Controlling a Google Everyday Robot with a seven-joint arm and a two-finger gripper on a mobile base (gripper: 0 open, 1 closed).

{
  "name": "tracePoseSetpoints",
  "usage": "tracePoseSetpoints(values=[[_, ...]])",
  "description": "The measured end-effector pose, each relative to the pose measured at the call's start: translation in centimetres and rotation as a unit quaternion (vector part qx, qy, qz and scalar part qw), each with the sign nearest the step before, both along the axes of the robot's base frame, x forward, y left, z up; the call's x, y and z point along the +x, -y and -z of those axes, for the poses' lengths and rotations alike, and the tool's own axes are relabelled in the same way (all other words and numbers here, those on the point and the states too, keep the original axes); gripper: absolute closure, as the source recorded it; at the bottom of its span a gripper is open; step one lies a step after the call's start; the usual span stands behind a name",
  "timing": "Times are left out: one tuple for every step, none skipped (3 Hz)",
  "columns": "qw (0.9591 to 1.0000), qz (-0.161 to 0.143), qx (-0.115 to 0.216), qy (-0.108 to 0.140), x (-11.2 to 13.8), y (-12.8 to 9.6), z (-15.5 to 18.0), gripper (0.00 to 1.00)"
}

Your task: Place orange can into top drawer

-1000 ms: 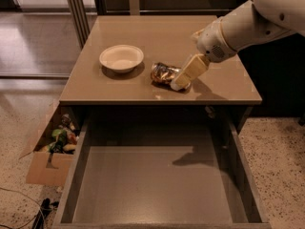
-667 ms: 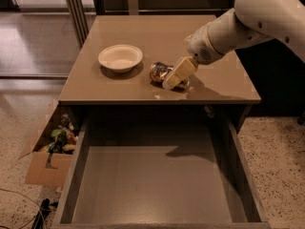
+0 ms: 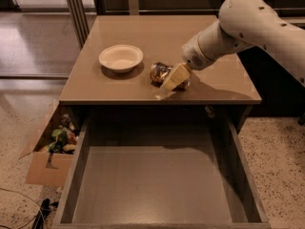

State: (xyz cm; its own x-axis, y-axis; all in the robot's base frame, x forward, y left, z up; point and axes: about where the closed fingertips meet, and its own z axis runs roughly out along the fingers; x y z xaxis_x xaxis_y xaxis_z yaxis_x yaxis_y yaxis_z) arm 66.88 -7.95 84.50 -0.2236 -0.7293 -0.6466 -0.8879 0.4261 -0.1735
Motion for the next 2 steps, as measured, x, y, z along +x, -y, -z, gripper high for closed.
tracePoseSetpoints(values=[[1.0000, 0.001, -0.002, -0.001, 0.17, -0.04, 0.31, 0.13], [1.0000, 0.001, -0.002, -0.002, 0.17, -0.05, 0.31, 0.36]])
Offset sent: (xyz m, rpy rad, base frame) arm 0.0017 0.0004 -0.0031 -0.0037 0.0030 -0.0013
